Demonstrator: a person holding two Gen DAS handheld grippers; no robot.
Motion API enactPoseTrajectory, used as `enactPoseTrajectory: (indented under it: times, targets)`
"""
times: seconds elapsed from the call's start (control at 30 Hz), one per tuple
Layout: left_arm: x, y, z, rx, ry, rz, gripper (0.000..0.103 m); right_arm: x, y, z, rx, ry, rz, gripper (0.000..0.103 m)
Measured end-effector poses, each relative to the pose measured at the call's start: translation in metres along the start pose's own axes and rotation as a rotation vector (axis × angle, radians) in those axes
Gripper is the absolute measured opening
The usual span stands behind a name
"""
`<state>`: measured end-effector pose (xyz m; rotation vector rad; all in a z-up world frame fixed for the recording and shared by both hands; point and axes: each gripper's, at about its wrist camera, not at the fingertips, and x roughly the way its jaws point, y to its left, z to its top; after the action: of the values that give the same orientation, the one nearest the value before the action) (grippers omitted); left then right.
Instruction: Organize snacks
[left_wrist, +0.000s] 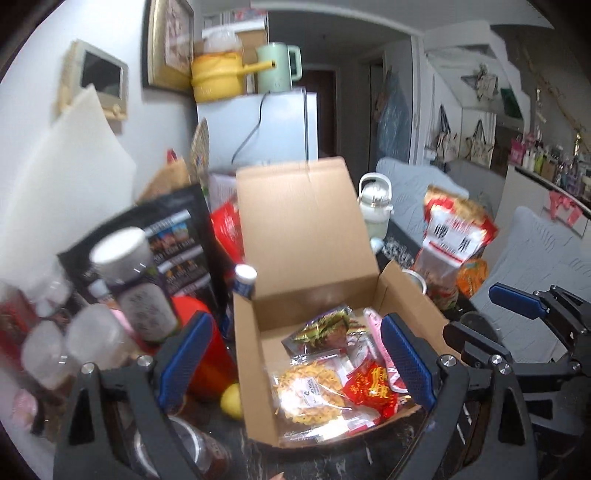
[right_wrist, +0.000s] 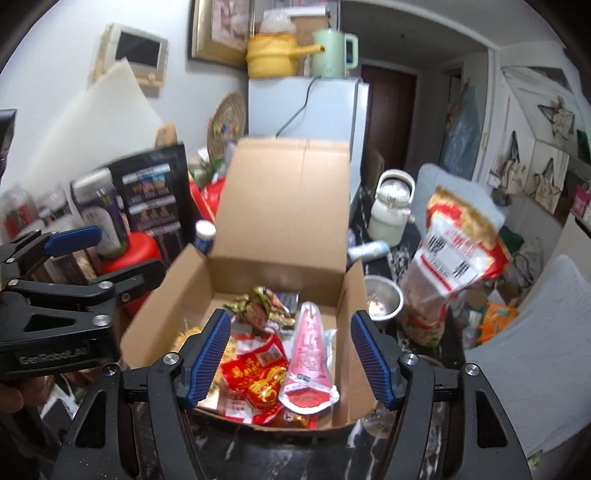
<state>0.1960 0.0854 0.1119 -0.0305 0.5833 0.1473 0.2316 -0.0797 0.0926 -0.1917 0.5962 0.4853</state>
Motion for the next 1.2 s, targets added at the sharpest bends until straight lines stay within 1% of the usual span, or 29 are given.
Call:
enactPoseTrajectory:
  times: [0.13,0.23,0.5,0.57,0.83,1.07,1.2]
  targets:
    - [-0.032,-0.002,0.002,0.011,-0.043,-0.001,0.093,-0.031,0.005,0.002,-0.004,-0.05,-0.005,0.069]
    - [-0.057,-0.004,-0.001,0.025,-0.076,0.001,0.093,-0.058,0.008,0.002,-0.005,-0.094,-0.013,0.073]
    - [-0.105,-0.005,-0.018,0.037,-0.123,-0.023,0.094,-0.112,0.016,-0.011,-0.01,-0.16,-0.034,0.074]
    - [-0.113,-0.005,-0.024,0.039,-0.127,-0.025,0.094,-0.122,0.018,-0.017,-0.007,-0.165,-0.039,0.077]
    - [-0.139,-0.005,-0.057,0.023,-0.143,-0.032,0.094,-0.149,0.028,-0.048,0.009,-0.17,-0.04,0.077]
    - [-0.144,-0.008,-0.086,0.022,-0.109,-0.044,0.093,-0.156,0.039,-0.077,0.009,-0.152,-0.052,0.077]
    - [-0.144,-0.01,-0.102,0.026,-0.094,-0.036,0.094,-0.155,0.045,-0.093,0.014,-0.128,-0.054,0.077]
